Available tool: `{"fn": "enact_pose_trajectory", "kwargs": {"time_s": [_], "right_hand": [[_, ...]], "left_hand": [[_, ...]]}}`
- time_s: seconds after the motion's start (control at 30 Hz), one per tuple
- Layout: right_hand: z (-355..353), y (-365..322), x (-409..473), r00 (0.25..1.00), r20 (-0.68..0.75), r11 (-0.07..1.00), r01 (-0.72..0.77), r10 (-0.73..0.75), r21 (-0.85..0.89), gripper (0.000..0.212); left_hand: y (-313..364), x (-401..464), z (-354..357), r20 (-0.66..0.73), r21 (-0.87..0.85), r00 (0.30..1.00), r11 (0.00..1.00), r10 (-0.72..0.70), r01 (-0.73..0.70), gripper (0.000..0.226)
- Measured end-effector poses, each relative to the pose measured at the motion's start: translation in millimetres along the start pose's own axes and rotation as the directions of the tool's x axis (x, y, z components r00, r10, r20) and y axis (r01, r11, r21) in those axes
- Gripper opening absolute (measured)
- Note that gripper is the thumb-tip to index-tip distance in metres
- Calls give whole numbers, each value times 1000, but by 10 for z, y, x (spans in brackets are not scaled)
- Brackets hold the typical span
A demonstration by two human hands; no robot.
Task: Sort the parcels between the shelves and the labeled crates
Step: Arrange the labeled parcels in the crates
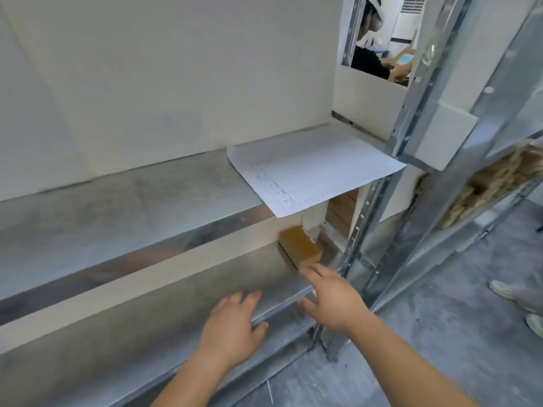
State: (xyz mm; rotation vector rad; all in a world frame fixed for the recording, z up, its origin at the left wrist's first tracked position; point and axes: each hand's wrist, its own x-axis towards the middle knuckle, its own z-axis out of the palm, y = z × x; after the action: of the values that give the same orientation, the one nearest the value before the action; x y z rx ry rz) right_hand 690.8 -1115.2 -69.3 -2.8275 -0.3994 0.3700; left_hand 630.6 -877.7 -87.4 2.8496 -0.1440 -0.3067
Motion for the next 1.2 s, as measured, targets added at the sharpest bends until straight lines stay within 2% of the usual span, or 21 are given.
{"fn": "enact_pose_trajectory", "kwargs": {"time_s": [0.17,0.3,0.43,0.53,0.63,0.73,0.83,0.87,0.93,1.03,1.13,1.2], "right_hand": [[-73,621,598,998,68,998,5,-9,56,73],[-14,995,1211,988,144,998,42,-49,51,80],[52,1192,1583,980,184,996,68,-77,54,82],[131,1284,1724,976,198,991,66,-88,115,80],[227,1343,1754,967,211,979,109,-144,170,68],[270,1347,1702,979,122,966,133,-162,221,47],[326,1325,1617,991,37,960,118,-132,253,32],[357,1318,1584,991,16,953,122,-132,277,35],[413,1307,1528,994,3,909,103,-114,403,60],[442,1271,1465,992,90,809,18,-87,588,105],[441,1230,1404,979,171,818,-6,-114,576,131],[444,1191,1347,963,213,843,23,-162,538,140]], "left_hand": [[470,632,187,81,-56,994,995,-80,85,70],[804,1224,296,136,-16,985,993,-110,113,73],[1038,1713,409,138,-53,976,983,-166,175,70],[1149,1986,577,155,-130,962,961,-225,245,68],[1146,2147,808,175,-157,961,957,-214,242,69],[1128,2130,968,103,-311,968,917,-231,251,58],[1191,1985,944,-89,-411,958,886,-273,214,27],[1196,1933,941,-129,-434,947,875,-294,213,21],[1179,1830,943,-146,-456,926,855,-348,249,18],[1129,1685,950,-118,-544,889,778,-442,315,50],[1092,1528,903,-16,-558,878,733,-479,389,100],[1073,1388,864,40,-542,866,717,-498,438,124]]}}
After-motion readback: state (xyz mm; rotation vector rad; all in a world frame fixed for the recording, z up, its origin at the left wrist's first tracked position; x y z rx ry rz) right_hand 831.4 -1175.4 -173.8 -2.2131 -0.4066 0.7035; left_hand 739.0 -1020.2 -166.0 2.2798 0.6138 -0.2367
